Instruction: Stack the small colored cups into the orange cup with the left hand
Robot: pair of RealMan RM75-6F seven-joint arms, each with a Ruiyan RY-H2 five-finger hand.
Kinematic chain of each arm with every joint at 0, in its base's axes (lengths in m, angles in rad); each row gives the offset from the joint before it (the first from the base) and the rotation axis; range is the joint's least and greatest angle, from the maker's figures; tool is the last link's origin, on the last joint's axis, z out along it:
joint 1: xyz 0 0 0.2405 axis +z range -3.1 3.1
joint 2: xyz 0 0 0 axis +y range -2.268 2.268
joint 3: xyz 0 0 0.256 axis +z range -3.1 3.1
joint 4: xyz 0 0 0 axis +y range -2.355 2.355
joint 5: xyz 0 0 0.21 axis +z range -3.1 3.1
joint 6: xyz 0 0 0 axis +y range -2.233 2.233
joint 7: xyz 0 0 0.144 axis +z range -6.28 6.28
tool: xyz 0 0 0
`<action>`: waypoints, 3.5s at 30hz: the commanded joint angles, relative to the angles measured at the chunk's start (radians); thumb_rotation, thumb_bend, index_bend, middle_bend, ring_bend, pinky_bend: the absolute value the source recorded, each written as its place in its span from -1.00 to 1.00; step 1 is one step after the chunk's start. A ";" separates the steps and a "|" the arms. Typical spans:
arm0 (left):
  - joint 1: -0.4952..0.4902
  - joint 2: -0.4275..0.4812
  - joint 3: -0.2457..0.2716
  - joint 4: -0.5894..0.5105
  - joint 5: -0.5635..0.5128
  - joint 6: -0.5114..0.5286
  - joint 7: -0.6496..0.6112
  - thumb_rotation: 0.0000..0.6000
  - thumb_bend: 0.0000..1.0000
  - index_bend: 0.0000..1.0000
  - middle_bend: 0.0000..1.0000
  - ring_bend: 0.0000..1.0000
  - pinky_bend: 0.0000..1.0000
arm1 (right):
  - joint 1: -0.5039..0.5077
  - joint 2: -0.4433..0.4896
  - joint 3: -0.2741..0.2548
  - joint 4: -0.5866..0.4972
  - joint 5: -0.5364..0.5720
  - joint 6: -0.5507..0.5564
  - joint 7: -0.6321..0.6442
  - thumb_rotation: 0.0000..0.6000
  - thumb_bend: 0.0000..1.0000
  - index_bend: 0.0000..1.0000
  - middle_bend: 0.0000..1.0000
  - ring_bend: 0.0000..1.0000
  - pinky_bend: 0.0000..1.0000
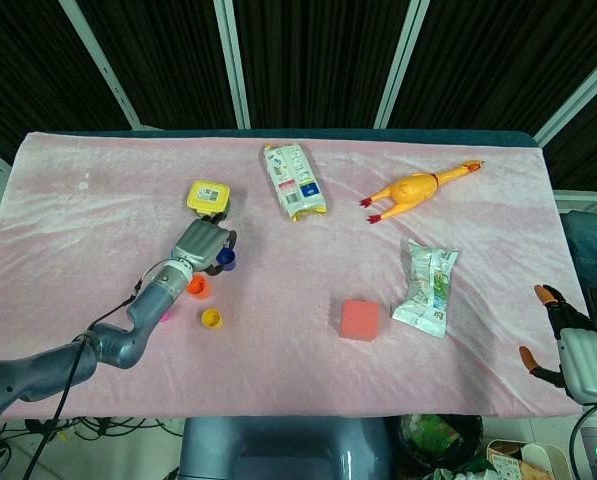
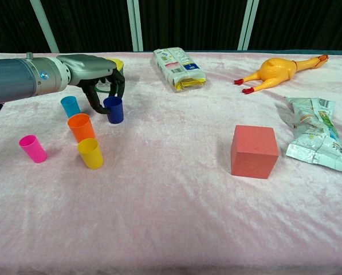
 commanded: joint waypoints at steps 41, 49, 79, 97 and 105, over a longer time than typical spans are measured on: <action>0.078 0.183 -0.010 -0.273 0.123 0.172 0.000 1.00 -0.37 -0.10 0.00 -0.83 -0.52 | 0.000 -0.001 0.000 0.002 0.002 0.001 -0.009 1.00 -0.47 -0.93 -0.88 -0.68 -0.57; 0.142 0.310 0.028 -0.443 0.146 0.238 0.040 1.00 -0.37 -0.10 0.00 -0.83 -0.52 | -0.001 -0.001 0.001 0.000 0.004 0.004 -0.015 1.00 -0.47 -0.93 -0.88 -0.68 -0.57; 0.183 0.283 0.068 -0.401 0.202 0.207 -0.004 1.00 -0.37 -0.12 0.00 -0.83 -0.54 | 0.001 -0.003 0.004 0.001 0.011 0.000 -0.018 1.00 -0.47 -0.93 -0.88 -0.68 -0.57; 0.198 0.268 0.081 -0.385 0.221 0.195 -0.013 1.00 -0.37 -0.15 -0.01 -0.83 -0.54 | 0.001 -0.005 0.003 0.000 0.011 0.000 -0.021 1.00 -0.47 -0.93 -0.88 -0.68 -0.57; 0.189 0.282 0.084 -0.397 0.185 0.147 0.000 1.00 -0.62 -0.75 -0.55 -1.00 -0.74 | 0.001 -0.004 0.003 -0.002 0.013 -0.001 -0.023 1.00 -0.47 -0.93 -0.88 -0.68 -0.57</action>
